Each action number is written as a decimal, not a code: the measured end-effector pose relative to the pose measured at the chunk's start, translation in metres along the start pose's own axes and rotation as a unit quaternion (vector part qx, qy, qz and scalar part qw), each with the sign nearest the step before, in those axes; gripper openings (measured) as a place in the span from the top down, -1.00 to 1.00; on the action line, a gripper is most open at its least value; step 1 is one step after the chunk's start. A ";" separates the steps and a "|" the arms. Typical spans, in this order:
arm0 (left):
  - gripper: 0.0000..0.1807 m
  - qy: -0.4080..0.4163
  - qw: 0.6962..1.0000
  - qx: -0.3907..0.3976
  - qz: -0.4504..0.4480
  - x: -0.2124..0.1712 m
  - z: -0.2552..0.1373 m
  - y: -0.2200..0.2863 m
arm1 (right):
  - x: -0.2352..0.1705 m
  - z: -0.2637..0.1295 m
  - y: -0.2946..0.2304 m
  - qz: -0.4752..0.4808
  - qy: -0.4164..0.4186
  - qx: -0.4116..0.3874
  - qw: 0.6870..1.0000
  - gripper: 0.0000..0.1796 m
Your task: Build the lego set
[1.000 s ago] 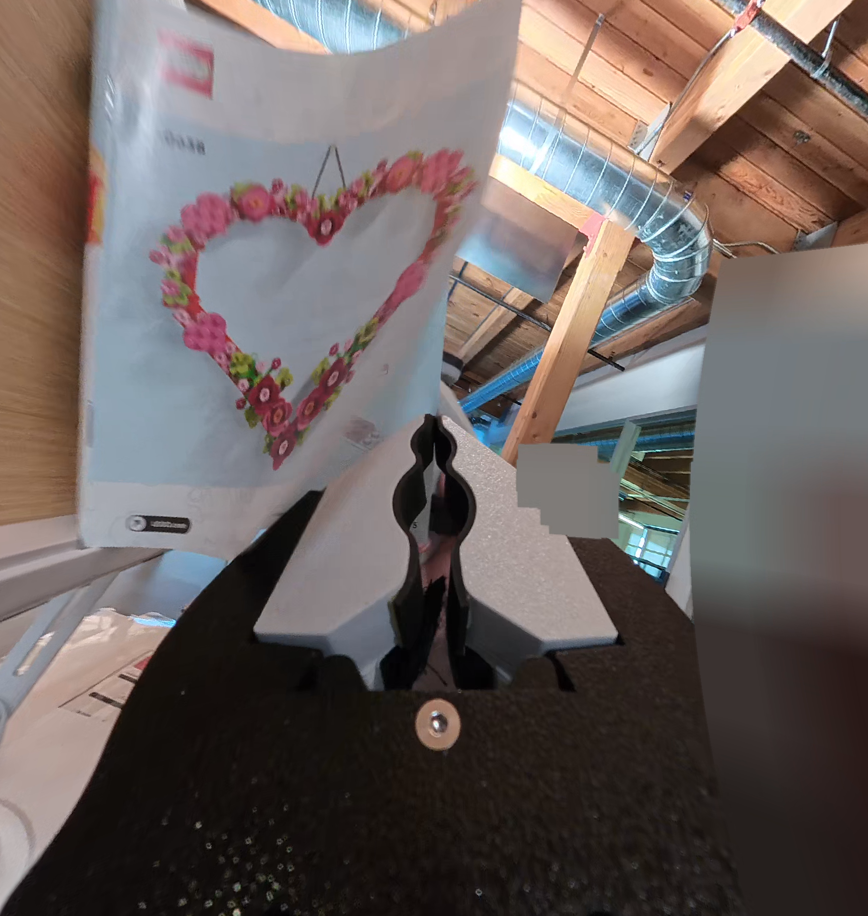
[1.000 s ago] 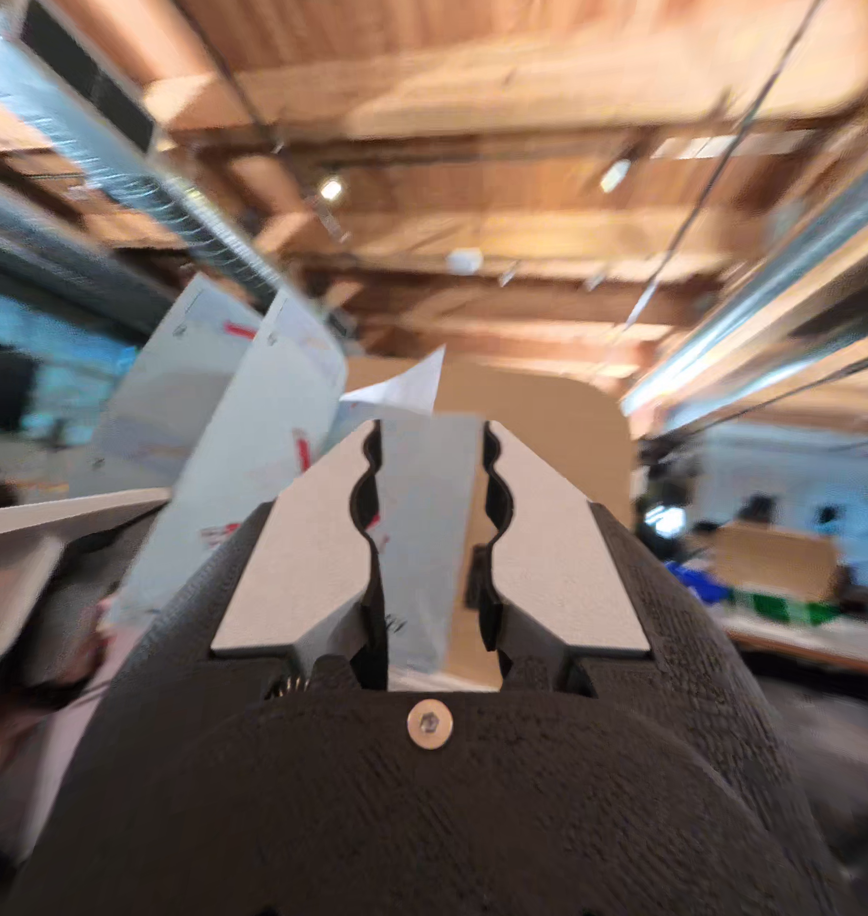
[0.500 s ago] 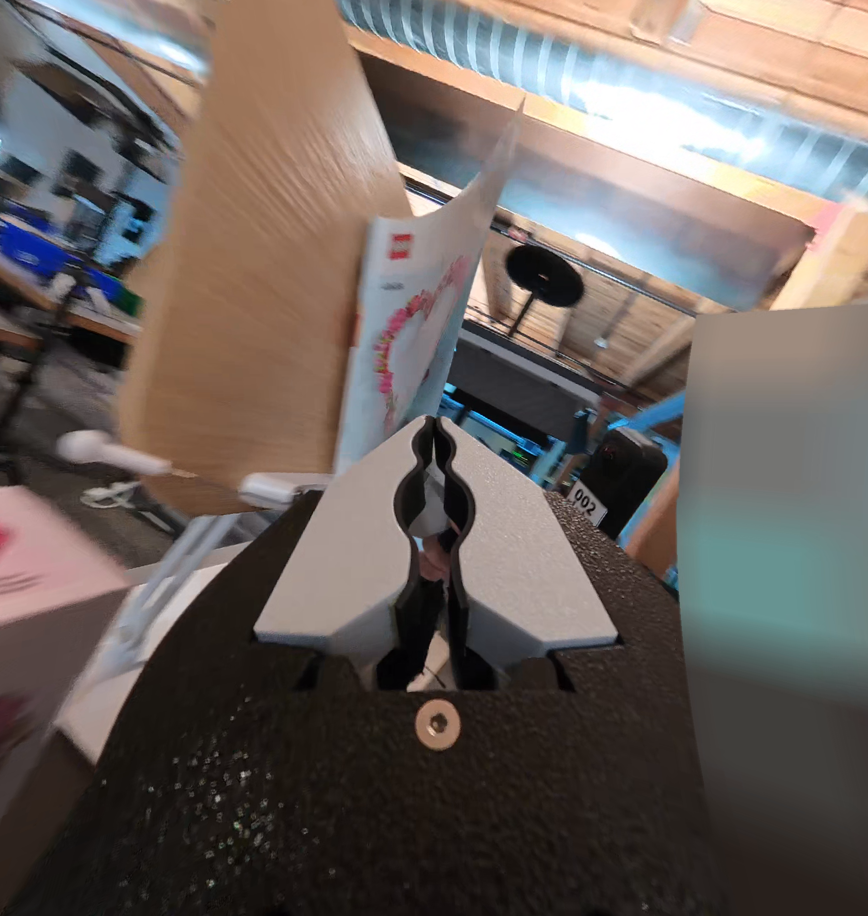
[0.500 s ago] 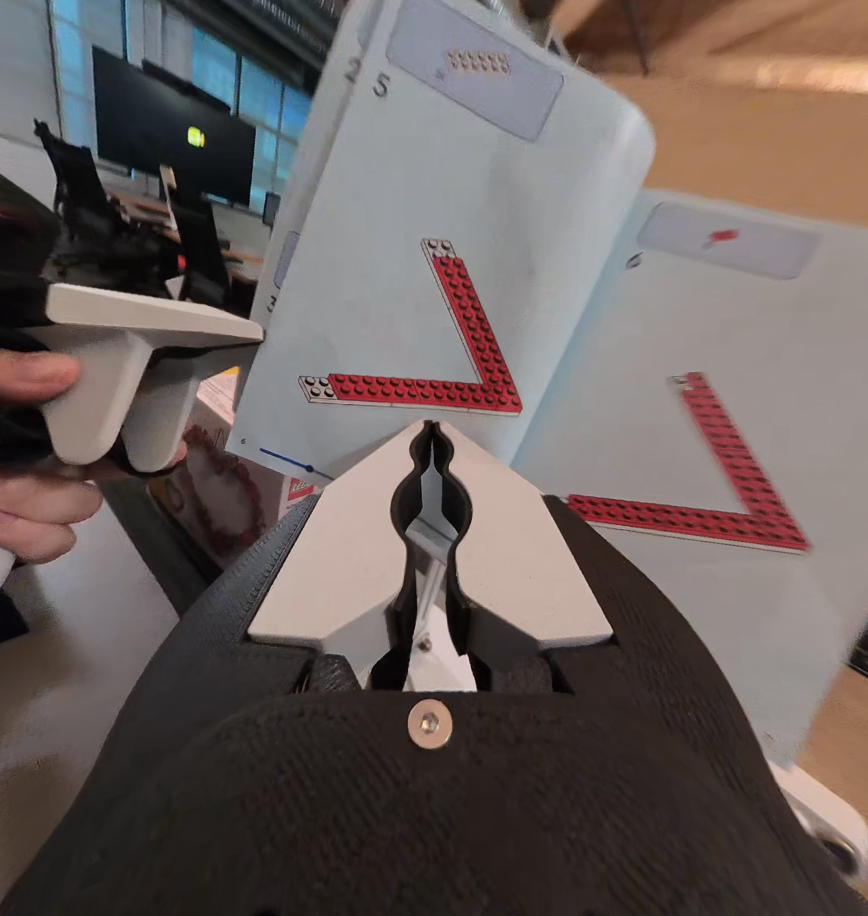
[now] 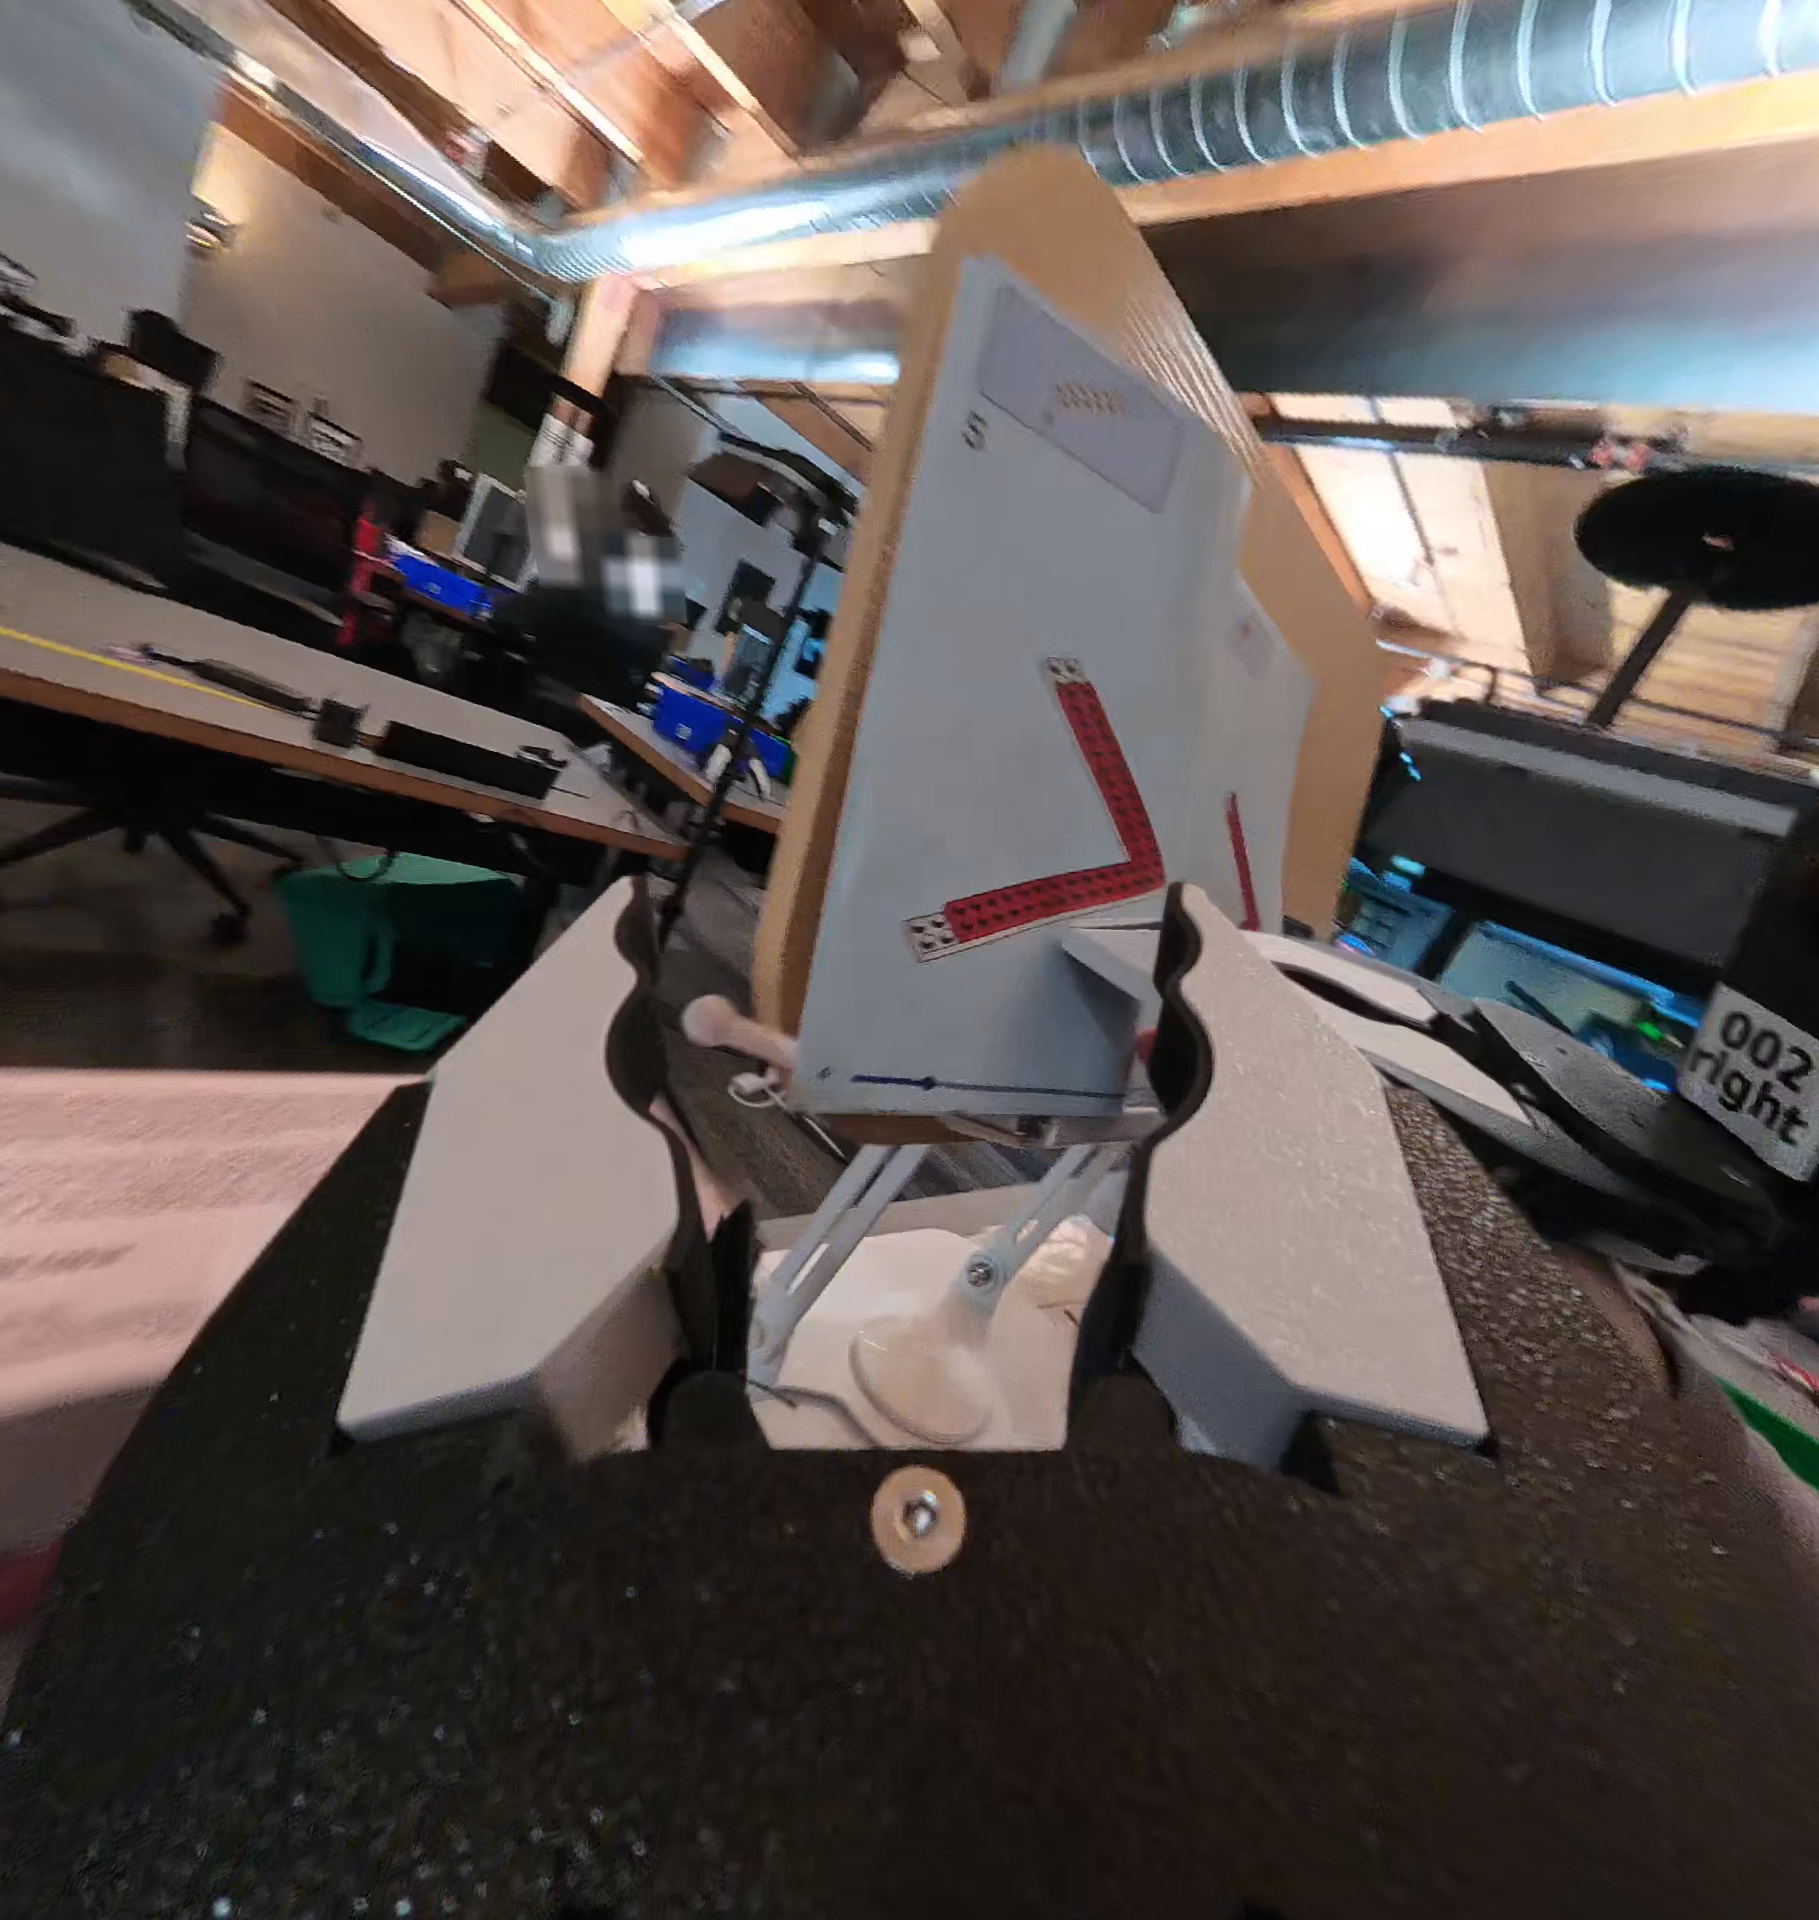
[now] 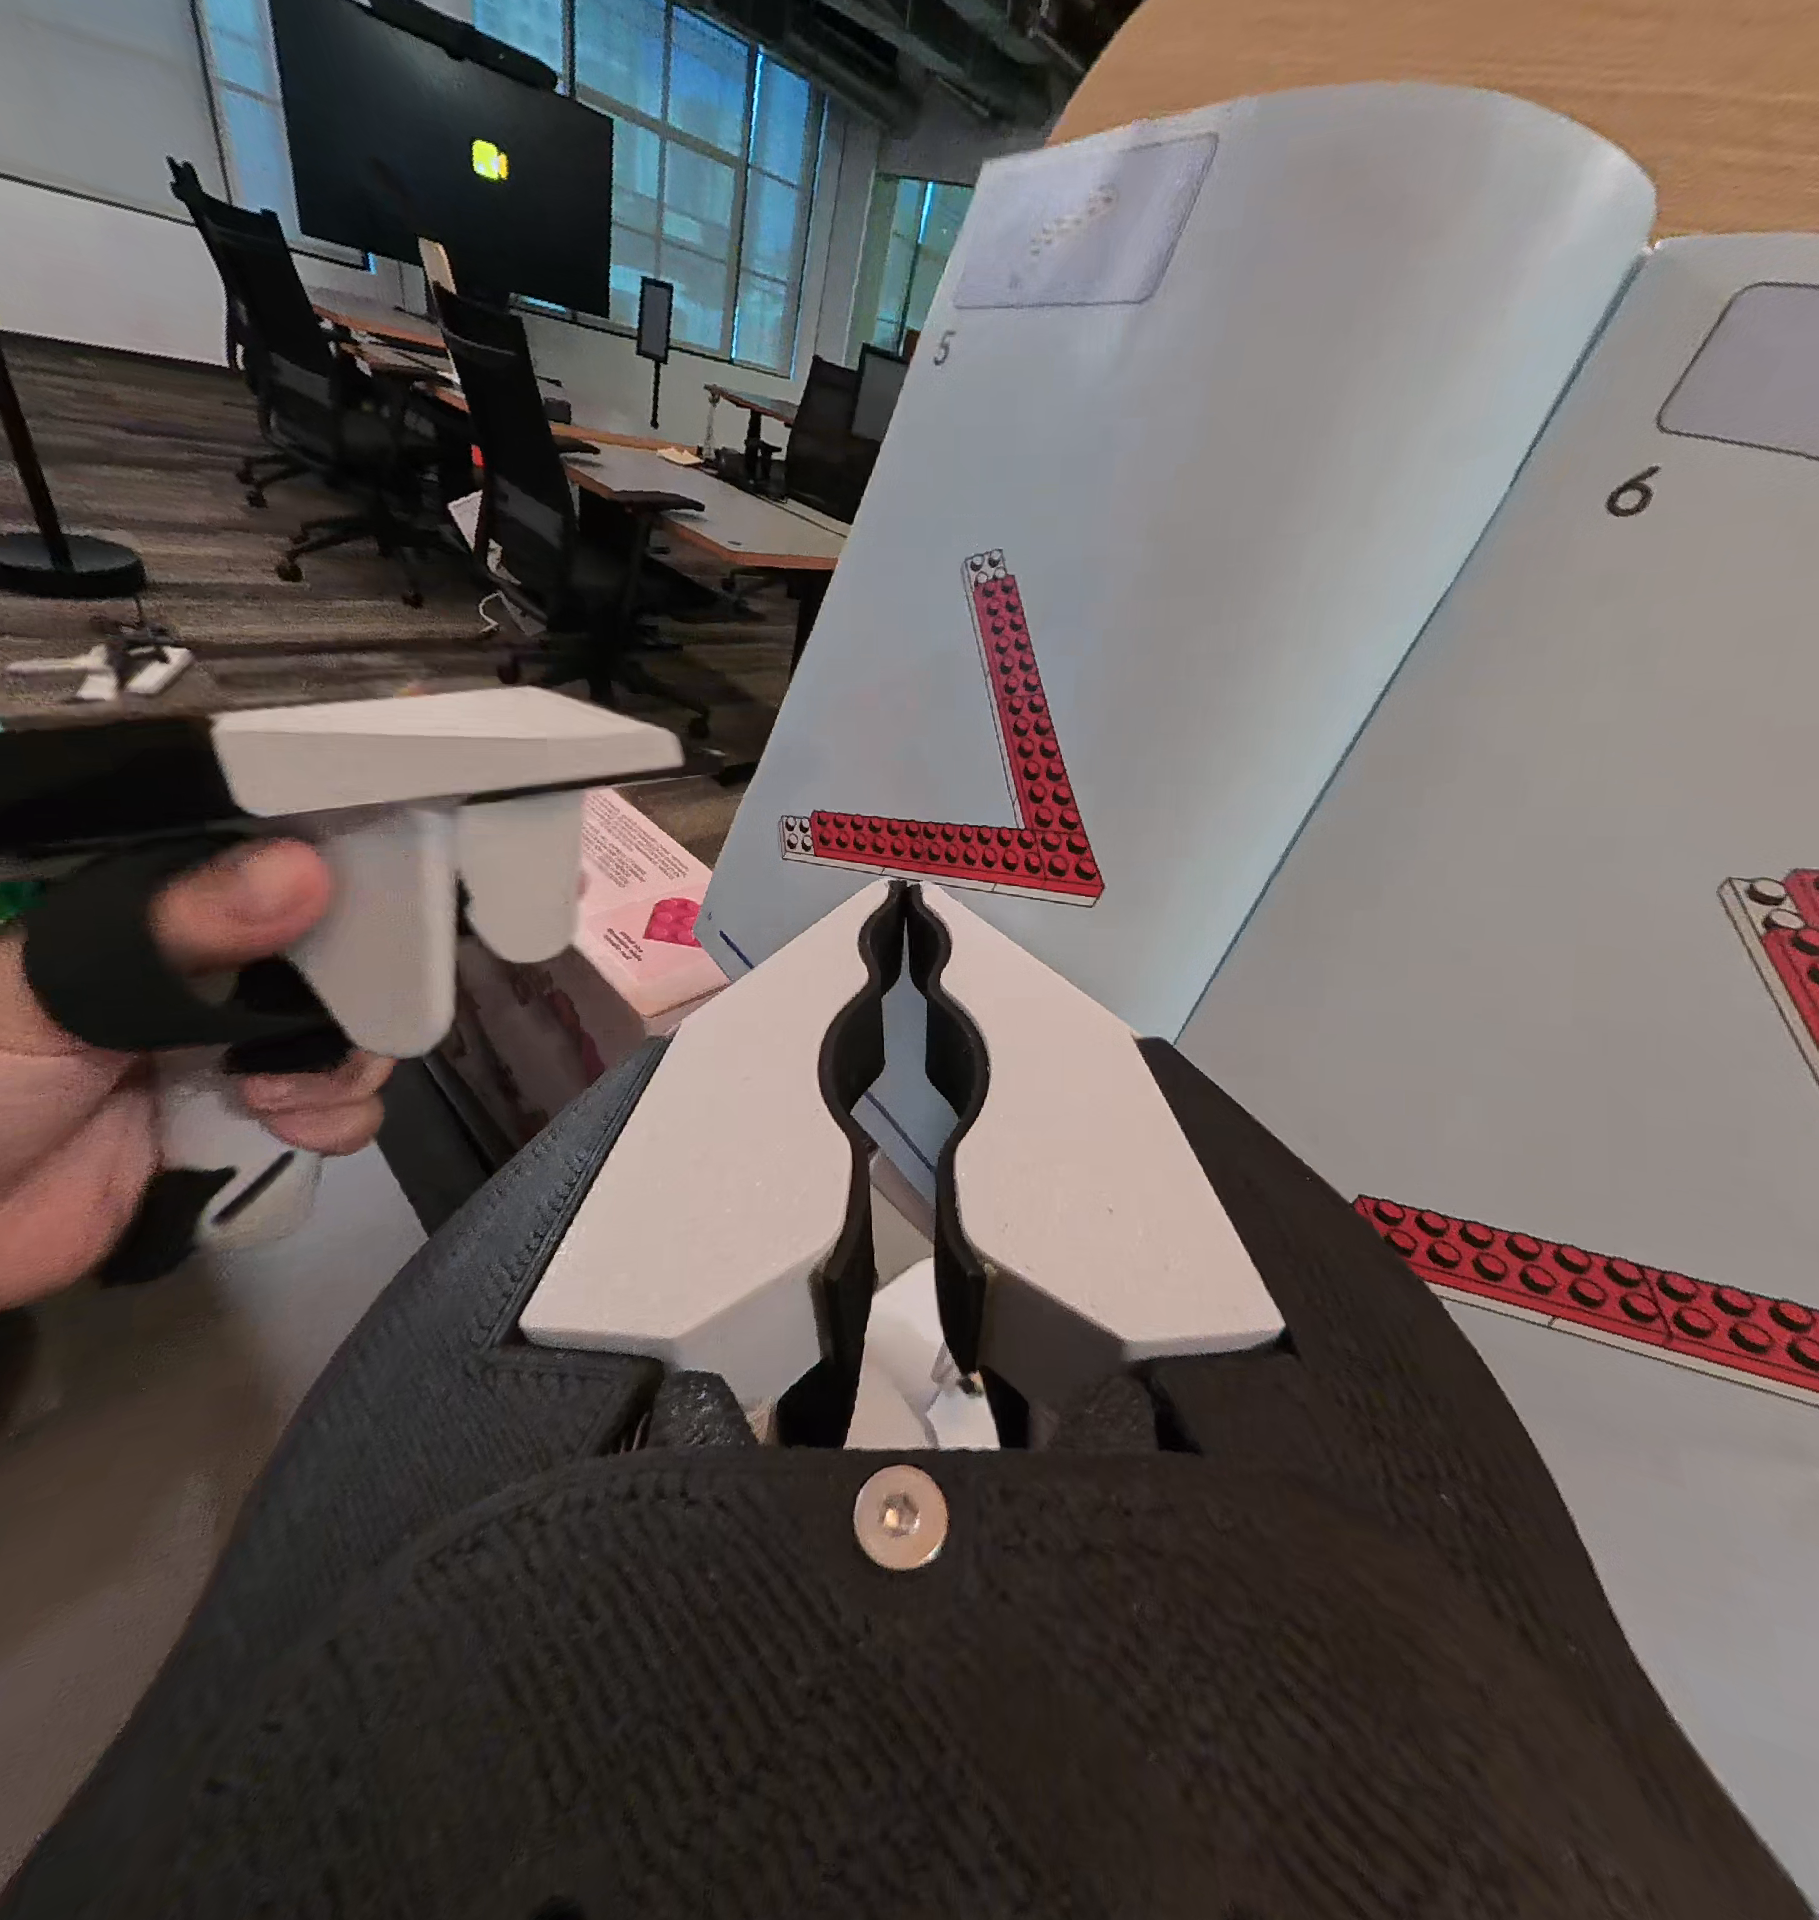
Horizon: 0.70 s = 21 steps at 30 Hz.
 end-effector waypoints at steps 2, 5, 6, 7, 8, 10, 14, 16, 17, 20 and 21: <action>0.03 -0.018 0.999 -0.027 -0.001 -0.004 0.010 0.004 | -0.001 0.000 -0.001 -0.011 -0.001 0.008 1.000 1.00; 0.23 -0.043 0.998 -0.037 0.008 -0.009 0.020 0.000 | -0.004 0.000 -0.001 -0.021 -0.006 0.022 1.000 1.00; 0.24 -0.056 0.998 -0.041 0.011 -0.011 0.023 -0.002 | -0.004 0.000 -0.002 -0.023 -0.007 0.026 0.999 1.00; 0.31 -0.066 0.997 -0.039 0.019 -0.011 0.023 -0.004 | -0.004 0.000 -0.002 -0.026 -0.007 0.031 0.999 1.00; 0.46 -0.077 0.996 -0.029 0.036 -0.010 0.022 -0.008 | -0.004 0.000 -0.003 -0.032 -0.008 0.034 0.999 1.00; 0.62 -0.099 0.993 -0.020 0.056 -0.009 0.021 -0.015 | -0.003 -0.001 -0.004 -0.046 -0.011 0.039 0.998 1.00; 0.76 -0.116 0.991 -0.027 0.064 -0.004 0.020 -0.019 | 0.000 -0.009 -0.018 -0.091 0.005 0.069 0.993 0.86; 0.78 -0.113 0.992 -0.034 0.050 -0.003 0.020 -0.019 | -0.008 -0.012 -0.030 -0.209 -0.012 0.070 0.975 0.80; 0.78 -0.109 0.992 -0.037 0.043 -0.003 0.019 -0.020 | -0.014 -0.013 -0.037 -0.293 -0.030 0.067 0.953 0.78; 0.79 -0.104 0.993 -0.043 0.029 -0.004 0.020 -0.021 | -0.033 -0.008 -0.053 -0.477 -0.073 0.056 0.874 0.76; 0.79 -0.103 0.993 -0.044 0.029 -0.005 0.020 -0.020 | -0.037 -0.005 -0.054 -0.504 -0.084 0.052 0.858 0.77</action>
Point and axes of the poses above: each gripper's, where its closed fingertips meet, z out along the fingers, x out of its top, y = z × x across the jaws, the point moved 4 cm from there along -z, back along the fingers, and after that the axes turned 9 degrees about y, right-handed, at the moved point
